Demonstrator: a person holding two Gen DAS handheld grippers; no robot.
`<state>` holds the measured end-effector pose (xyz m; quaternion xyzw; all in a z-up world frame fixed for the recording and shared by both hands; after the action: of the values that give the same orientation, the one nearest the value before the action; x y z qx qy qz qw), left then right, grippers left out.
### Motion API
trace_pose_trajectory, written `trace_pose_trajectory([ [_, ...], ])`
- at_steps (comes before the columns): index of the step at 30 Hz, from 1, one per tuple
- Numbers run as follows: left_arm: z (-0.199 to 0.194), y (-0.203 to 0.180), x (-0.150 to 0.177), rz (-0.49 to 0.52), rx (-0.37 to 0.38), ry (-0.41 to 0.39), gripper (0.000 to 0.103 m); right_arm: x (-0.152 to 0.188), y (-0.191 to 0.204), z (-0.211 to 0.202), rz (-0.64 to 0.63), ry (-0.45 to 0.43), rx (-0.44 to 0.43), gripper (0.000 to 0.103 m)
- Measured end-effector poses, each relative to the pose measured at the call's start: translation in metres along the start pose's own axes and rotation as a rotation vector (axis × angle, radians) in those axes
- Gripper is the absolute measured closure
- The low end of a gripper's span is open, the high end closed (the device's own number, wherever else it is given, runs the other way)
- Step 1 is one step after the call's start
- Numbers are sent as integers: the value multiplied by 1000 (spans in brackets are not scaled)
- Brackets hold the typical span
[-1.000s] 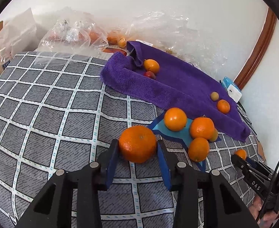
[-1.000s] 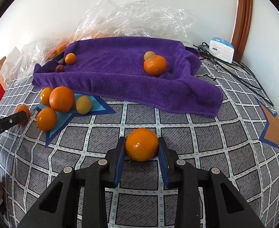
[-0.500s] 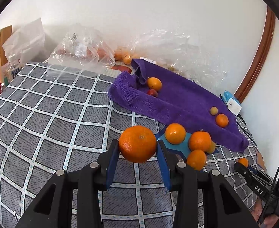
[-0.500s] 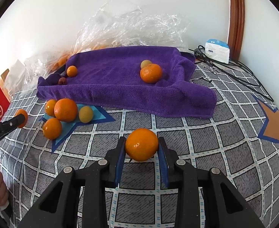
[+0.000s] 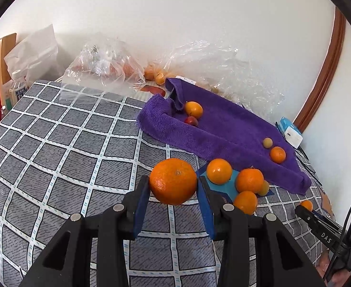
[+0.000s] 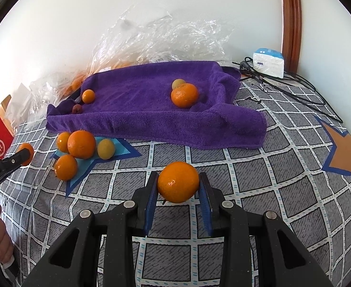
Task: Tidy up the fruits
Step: 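Carry both oranges over the purple towel and lower them onto it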
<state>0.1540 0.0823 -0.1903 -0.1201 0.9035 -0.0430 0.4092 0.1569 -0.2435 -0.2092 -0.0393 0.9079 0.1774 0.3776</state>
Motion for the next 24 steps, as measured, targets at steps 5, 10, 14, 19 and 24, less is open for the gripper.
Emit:
trace_pose_trajectory([
  [5, -3, 1, -1, -7, 0, -15, 65, 0, -2, -2, 12, -3, 7, 70],
  [10, -6, 4, -3, -22, 2, -25, 65, 1, -2, -5, 10, -12, -1, 70],
  [14, -7, 4, -3, -26, 1, -27, 65, 3, 1, -6, 4, -4, 22, 70],
  [19, -7, 3, -3, -14, -6, -26, 65, 6, 5, -6, 0, 28, 24, 70],
  [24, -4, 3, -3, -8, -16, -10, 65, 2, 11, -10, -17, 15, 23, 70],
])
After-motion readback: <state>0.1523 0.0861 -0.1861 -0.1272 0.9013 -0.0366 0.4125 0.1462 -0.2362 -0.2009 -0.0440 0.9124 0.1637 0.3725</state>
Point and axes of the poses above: each gripper's, at about its wrist camera, not at the fingertips, and z roughly the way its jaws point, y to its left, x to its underside, the point moved 4 cm from there along z, roughly the way its jaws point, and after that the axes turned 11 degrees about -x, right-handed, at the moved point
